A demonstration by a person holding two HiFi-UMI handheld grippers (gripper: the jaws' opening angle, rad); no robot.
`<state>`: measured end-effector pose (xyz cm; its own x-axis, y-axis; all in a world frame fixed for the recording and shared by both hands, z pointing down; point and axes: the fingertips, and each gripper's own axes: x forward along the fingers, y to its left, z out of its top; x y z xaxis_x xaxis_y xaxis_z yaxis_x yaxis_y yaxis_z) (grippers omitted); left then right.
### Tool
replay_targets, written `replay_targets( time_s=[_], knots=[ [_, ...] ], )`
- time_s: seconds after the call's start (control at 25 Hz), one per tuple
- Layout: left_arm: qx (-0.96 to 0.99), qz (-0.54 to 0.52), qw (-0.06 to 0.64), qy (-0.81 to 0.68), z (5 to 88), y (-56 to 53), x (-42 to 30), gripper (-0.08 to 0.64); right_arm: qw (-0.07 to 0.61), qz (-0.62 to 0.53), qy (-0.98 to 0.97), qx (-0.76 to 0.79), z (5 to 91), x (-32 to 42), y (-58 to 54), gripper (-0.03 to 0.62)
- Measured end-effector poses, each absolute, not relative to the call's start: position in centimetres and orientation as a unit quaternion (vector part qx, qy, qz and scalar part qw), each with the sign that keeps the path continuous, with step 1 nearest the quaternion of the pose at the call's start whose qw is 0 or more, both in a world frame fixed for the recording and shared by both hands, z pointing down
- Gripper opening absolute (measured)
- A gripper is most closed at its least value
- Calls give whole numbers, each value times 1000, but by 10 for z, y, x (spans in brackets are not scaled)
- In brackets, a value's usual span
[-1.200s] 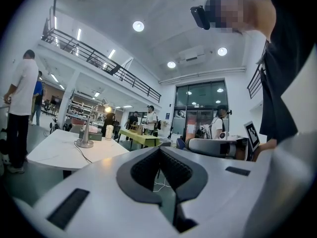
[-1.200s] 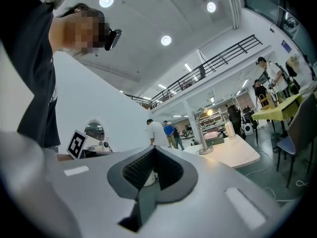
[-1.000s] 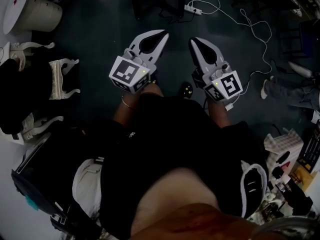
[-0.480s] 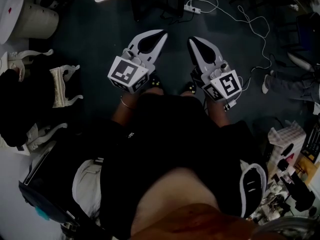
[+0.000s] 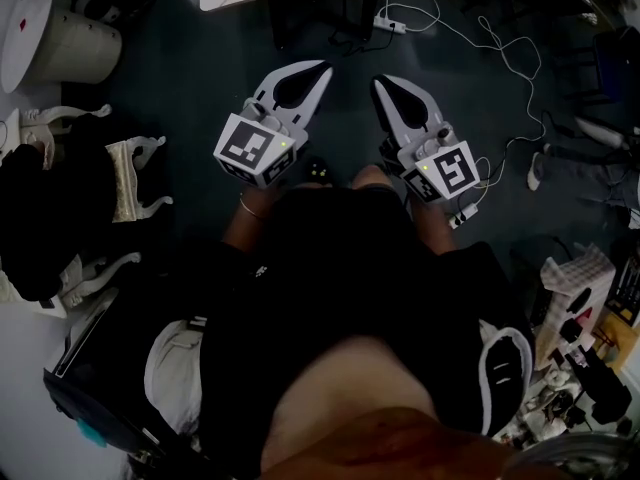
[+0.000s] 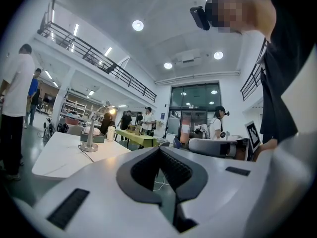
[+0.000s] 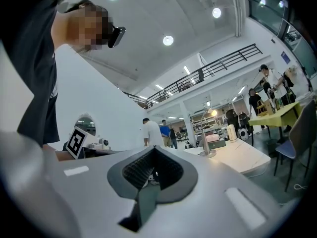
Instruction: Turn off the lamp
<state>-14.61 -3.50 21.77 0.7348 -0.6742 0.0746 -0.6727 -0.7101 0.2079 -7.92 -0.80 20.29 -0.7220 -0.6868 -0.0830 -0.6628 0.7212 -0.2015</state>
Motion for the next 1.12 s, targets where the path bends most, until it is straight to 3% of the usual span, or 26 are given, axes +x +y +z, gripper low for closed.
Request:
replay_targets(
  time_s=[0.72, 1.12],
  knots=[
    [920, 1, 73, -384, 223, -60, -137, 8, 75, -87, 935, -336, 210, -70, -50, 0],
    [904, 12, 90, -417, 217, -110, -129, 8, 78, -94, 943, -309, 213, -61, -101, 0]
  ],
)
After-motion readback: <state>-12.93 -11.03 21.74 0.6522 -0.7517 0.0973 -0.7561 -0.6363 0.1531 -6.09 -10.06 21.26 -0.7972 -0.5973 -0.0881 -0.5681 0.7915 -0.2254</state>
